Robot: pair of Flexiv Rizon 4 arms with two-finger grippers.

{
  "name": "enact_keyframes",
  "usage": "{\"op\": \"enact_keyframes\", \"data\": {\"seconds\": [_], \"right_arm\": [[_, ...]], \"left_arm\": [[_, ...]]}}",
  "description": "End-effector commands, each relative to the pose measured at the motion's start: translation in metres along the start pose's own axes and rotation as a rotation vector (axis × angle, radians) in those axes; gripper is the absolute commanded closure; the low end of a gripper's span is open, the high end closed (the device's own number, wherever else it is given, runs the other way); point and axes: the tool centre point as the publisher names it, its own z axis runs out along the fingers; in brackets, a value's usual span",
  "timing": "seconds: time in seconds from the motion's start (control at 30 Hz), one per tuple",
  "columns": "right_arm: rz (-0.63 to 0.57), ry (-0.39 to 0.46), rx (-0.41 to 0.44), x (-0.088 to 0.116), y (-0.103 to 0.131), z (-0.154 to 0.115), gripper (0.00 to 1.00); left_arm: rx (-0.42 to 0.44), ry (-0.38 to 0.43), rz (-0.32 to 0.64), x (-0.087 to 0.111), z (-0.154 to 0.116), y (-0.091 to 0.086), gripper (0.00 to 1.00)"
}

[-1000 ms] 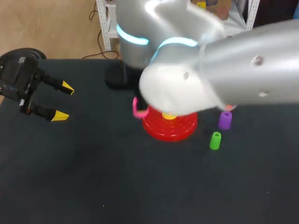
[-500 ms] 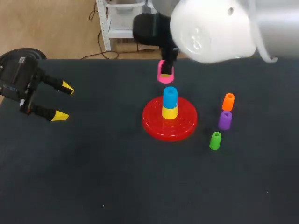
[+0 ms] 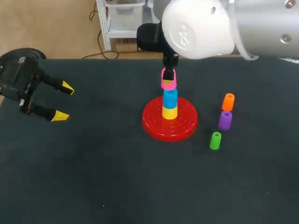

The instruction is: Pick up and stack the cylinders on the red base in this order: pink,purple,orange,green

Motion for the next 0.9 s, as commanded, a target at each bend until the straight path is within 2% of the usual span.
{"op": "enact_keyframes", "data": {"seconds": [0.03, 0.3, 0.9], "right_arm": [[0.006, -0.01, -0.012, 0.004, -0.005, 0.007, 1.0], [0.026, -0.033, -0.032, 0.009, -0.008, 0.016, 1.0], [0.024, -0.011, -0.055, 0.005, -0.006, 0.026, 1.0]], "left_arm": [[-0.004, -0.003, 0.004, 0.001, 0.0, -0.001, 0.0], [-0.004, -0.003, 0.004, 0.001, 0.0, -0.001, 0.0], [-0.004, -0.003, 0.004, 0.001, 0.0, -0.001, 0.0]]}}
